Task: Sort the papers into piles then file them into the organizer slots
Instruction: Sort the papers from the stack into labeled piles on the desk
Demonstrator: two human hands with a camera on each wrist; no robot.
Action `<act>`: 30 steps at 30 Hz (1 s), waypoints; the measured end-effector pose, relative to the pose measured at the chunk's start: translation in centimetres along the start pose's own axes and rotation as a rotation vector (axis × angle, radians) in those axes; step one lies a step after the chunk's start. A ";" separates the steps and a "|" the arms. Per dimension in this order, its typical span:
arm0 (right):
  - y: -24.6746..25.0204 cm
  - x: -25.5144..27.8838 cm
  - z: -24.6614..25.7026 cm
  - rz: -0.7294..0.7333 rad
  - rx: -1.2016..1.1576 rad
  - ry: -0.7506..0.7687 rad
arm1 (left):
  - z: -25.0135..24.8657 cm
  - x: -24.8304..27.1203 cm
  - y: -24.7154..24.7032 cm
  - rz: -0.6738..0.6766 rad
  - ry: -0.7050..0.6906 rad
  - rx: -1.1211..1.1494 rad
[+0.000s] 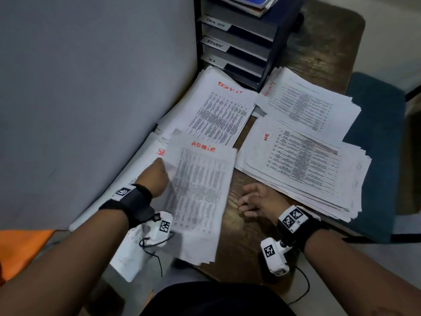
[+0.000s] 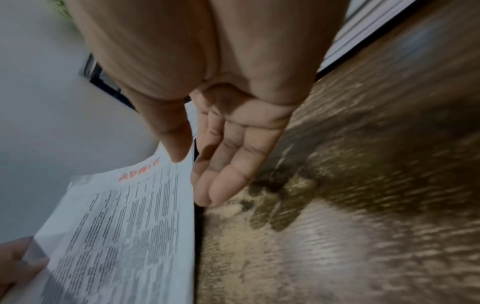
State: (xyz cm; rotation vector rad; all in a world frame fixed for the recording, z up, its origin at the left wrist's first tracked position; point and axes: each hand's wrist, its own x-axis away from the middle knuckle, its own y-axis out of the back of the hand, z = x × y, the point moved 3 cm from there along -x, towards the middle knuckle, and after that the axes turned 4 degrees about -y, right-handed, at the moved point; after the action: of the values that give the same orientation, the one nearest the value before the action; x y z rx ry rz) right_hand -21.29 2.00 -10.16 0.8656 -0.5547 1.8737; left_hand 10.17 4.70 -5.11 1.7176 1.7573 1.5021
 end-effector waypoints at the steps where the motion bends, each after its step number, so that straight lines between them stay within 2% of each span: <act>1: -0.1 -0.2 -0.2 0.001 0.017 -0.007 | 0.7 -0.2 0.8 -0.005 0.015 -0.068; 6: -0.7 -0.4 -1.3 0.015 0.123 -0.044 | 4.1 -3.2 2.3 0.027 0.105 -0.241; 11: -1.1 -0.2 -2.6 0.018 0.174 -0.087 | 5.0 -3.7 2.6 -0.044 0.192 -0.272; 14: -1.2 -0.3 -2.9 0.005 0.189 -0.093 | 5.7 -3.0 1.8 -0.110 0.191 -0.302; 19: -2.9 -0.6 -2.2 0.029 0.057 -0.119 | 8.0 -2.0 -0.1 -0.022 0.290 -0.251; 23: -5.9 -1.4 -1.6 0.116 -0.050 -0.126 | 8.8 -1.6 -1.2 -0.067 0.291 -0.229; 25: -7.6 -1.7 -1.4 0.102 -0.075 -0.128 | 9.0 -1.7 -1.2 -0.067 0.276 -0.275; 30: -10.8 -2.4 -0.8 0.177 -0.044 -0.142 | 9.3 -2.3 -0.3 -0.053 0.290 -0.289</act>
State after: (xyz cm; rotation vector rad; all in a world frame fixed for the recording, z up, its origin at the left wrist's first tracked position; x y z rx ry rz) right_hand -11.14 5.85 -12.46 0.9508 -0.7794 1.9607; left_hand 17.76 7.19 -10.41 1.3578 1.5963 1.9501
